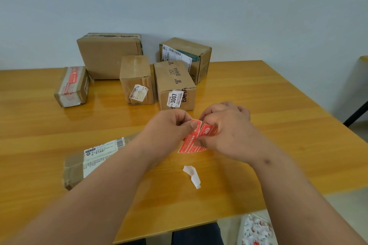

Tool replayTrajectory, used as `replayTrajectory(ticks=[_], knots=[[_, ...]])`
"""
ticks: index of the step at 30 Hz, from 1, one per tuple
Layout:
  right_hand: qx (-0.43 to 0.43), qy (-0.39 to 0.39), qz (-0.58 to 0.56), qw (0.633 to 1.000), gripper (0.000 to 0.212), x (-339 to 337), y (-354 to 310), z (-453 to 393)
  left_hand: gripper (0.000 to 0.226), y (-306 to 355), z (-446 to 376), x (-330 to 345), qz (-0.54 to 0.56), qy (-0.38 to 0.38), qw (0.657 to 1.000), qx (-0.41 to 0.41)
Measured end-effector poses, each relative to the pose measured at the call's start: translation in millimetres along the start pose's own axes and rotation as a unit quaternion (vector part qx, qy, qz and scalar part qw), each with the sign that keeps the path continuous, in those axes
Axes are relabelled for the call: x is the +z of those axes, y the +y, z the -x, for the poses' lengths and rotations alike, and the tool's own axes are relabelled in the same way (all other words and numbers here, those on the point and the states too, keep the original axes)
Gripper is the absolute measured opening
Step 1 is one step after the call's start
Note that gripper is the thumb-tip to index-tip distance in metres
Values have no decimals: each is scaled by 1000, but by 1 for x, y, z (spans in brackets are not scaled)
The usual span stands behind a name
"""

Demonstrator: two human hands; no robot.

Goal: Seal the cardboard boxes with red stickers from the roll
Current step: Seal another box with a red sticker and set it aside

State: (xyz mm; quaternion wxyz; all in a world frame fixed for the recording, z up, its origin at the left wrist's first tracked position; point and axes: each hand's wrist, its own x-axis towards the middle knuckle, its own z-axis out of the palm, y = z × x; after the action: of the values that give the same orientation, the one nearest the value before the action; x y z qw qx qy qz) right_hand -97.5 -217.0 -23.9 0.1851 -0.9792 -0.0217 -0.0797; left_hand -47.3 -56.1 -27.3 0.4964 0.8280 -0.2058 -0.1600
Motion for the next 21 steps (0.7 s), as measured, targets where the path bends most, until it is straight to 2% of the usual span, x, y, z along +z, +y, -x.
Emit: replayTrajectory(ticks=[5,7,11,17,21], knots=[[2,-4,2,1000,33,0,-2,-2,14,4,5,-5,-13,-34,999,23],[-1,-4,-8,1000,24,0,-2,0,10,2,5,-6,-37,-31,999,17],[-10,3,-17,1000,12,0,-3,1,15,-2,2,-4,-47,-11,999,14],[-27,41,-28,998,23,1,-2,3,22,-2,-2,-3,-29,12,999,-4],[-22,41,-20,999,19,0,-1,2,24,0,3,-7,-22,-15,1000,-10]])
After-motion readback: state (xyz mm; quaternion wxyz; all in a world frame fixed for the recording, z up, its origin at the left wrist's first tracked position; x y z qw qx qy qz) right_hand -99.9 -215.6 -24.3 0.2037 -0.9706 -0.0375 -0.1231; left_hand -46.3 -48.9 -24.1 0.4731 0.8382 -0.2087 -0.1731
